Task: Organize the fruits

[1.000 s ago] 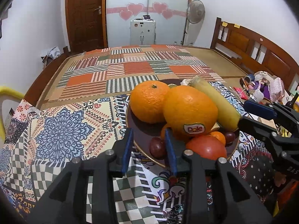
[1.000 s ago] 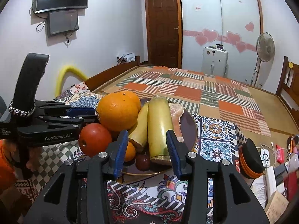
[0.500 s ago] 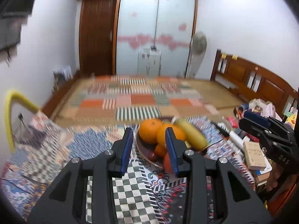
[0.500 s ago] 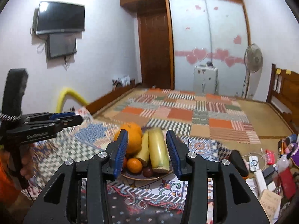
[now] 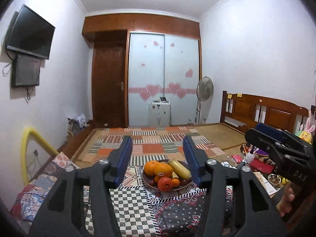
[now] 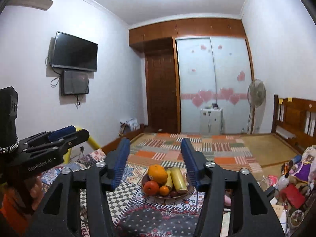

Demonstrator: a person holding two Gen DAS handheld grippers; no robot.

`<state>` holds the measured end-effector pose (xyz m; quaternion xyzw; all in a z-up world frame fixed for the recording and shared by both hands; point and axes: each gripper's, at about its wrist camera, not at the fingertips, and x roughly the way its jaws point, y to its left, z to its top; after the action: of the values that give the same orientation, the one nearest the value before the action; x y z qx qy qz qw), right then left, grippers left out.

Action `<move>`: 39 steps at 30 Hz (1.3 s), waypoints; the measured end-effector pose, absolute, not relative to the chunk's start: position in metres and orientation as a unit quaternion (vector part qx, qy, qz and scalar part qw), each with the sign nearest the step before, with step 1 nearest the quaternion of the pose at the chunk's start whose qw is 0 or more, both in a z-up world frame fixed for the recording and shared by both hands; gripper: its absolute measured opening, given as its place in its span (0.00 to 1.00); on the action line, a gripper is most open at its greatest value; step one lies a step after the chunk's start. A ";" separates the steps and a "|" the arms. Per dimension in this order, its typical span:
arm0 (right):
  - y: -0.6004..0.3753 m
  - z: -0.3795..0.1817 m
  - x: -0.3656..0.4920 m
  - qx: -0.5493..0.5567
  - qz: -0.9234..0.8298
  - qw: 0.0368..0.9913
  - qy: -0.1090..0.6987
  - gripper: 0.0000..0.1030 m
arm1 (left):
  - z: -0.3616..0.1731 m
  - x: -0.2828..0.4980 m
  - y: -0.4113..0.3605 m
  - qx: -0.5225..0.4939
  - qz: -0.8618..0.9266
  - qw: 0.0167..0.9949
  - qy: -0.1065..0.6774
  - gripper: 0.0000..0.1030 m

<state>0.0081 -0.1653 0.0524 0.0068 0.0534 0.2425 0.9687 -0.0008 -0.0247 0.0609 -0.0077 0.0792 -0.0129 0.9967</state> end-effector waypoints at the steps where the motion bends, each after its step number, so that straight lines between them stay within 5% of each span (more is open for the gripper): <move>1: -0.164 0.053 0.004 0.005 0.241 0.969 0.051 0.53 | 0.061 -0.006 -0.026 -0.009 -0.014 0.997 0.078 0.58; 16: -0.168 0.048 -0.019 0.014 0.194 0.980 0.034 0.96 | 0.059 -0.047 -0.034 0.001 -0.003 0.999 0.052 0.91; 39: -0.173 0.044 -0.029 0.015 0.187 0.982 0.032 1.00 | 0.057 -0.049 -0.031 -0.002 -0.001 0.999 0.052 1.00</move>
<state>-0.0288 -0.1732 0.0442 0.0149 0.0322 0.1873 0.9817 -0.0488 -0.0308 0.0574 -0.0018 0.0524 -0.0010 0.9986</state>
